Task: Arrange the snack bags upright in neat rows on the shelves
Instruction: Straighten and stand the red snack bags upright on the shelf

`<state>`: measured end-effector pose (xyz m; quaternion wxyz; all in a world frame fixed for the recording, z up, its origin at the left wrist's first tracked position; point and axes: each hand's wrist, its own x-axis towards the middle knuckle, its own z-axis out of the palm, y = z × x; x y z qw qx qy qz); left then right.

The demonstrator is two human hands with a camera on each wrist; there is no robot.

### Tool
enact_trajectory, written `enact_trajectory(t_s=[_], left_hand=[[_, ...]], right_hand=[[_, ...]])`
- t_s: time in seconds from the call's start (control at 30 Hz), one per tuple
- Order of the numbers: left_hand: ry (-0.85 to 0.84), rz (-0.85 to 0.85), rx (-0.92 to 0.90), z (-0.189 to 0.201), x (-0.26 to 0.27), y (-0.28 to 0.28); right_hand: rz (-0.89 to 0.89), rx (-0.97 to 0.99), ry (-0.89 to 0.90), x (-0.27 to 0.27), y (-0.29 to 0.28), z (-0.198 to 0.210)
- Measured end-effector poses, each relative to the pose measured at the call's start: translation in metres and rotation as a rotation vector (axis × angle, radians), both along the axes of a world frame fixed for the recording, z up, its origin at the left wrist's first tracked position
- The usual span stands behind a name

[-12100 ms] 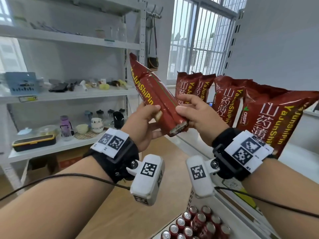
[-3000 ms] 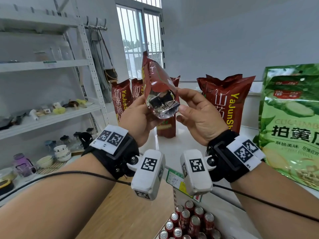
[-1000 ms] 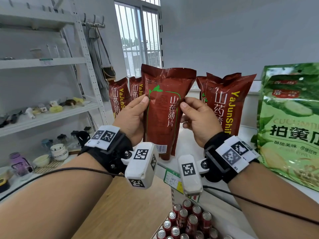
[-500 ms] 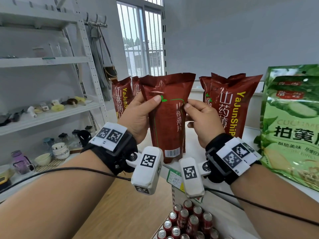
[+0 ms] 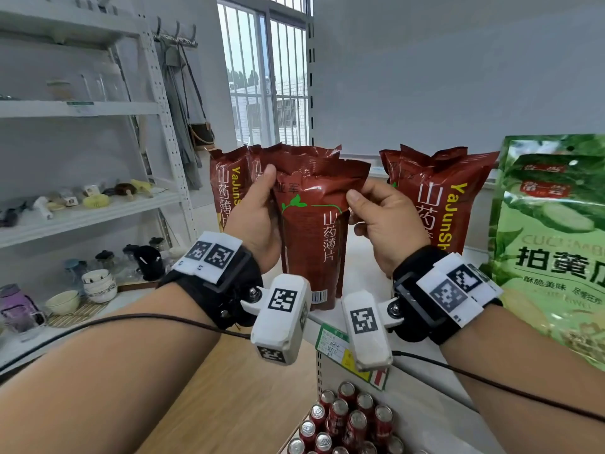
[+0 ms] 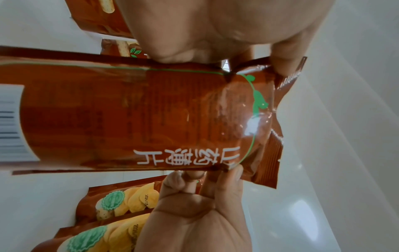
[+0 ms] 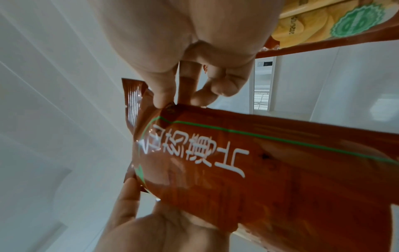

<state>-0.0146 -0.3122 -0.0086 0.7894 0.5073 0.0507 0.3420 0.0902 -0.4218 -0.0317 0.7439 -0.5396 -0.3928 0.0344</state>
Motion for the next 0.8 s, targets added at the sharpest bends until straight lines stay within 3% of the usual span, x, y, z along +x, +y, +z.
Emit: enact_trajectory(t_s=[0.2,0.4,0.57,0.7,0.8], left_hand=[[-0.038,-0.051,-0.049,0.001,0.007,0.006],[-0.105,-0.154,-0.076,-0.003,0.021,0.019],[-0.041,-0.047,-0.059,-0.006,0.028,0.036],[0.028,0.070,-0.024,-0.006,0.023,0.052],[0.068,0.179,0.107,-0.001,0.015,0.062]], right_hand=[[0.025,-0.109,0.028,-0.003,0.000,0.015],[-0.065,-0.067,0.070,-0.007,0.015,0.037],[-0.141,-0.112,0.112,-0.007,0.030,0.037],[-0.347,-0.202,0.079,-0.007,0.039,0.030],[-0.303,-0.253,0.008,-0.017,0.044,0.023]])
